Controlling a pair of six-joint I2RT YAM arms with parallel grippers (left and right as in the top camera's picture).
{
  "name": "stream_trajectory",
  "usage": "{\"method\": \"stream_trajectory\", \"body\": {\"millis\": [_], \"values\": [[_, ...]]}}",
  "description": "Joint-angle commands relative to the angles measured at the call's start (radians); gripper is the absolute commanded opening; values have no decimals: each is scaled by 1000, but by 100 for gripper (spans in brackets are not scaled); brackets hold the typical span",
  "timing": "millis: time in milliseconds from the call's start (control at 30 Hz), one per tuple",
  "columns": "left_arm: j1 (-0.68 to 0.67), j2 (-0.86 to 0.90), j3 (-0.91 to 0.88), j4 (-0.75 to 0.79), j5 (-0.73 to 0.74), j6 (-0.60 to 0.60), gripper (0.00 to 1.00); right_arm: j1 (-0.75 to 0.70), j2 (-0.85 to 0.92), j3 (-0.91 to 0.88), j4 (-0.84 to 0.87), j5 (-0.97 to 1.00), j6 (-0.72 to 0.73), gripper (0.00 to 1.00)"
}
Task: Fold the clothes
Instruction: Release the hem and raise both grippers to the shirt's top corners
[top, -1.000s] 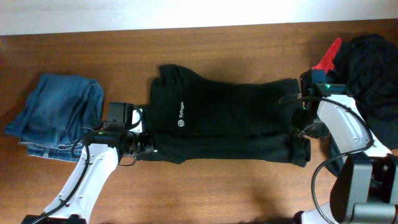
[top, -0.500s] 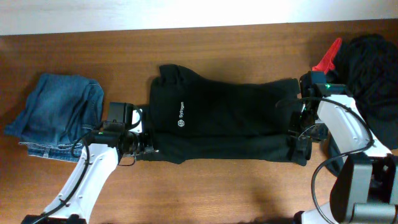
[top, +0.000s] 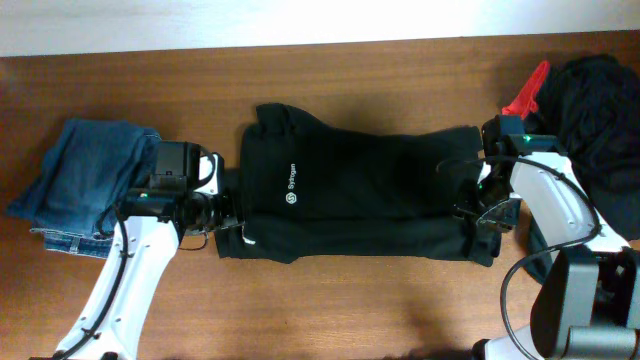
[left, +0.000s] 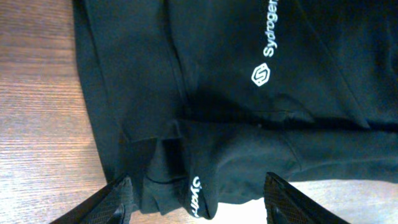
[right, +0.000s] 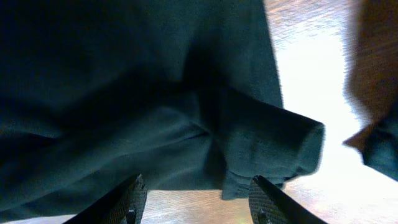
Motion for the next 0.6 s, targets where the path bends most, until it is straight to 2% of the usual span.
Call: {"method": "stream_trajectory", "body": {"millis": [0,67,167,267,467,567], "values": [[-8,0,8,27,6,56,67,-3,-21,16,20,-96,-4,59],[-8,0,8,52,56,60,67,-3,-21,16,24,-151,-18,58],[-8,0,8,96,206,180,58,-3,-21,16,44,-264,-104,58],[-8,0,14,145,214,195,51,-3,-21,30,64,-318,-112,58],[-8,9,143,296,217,183,52,-3,-17,150,53,-353,-111,59],[-8,68,279,276,180,185,52,-5,4,246,36,-345,-96,62]]}}
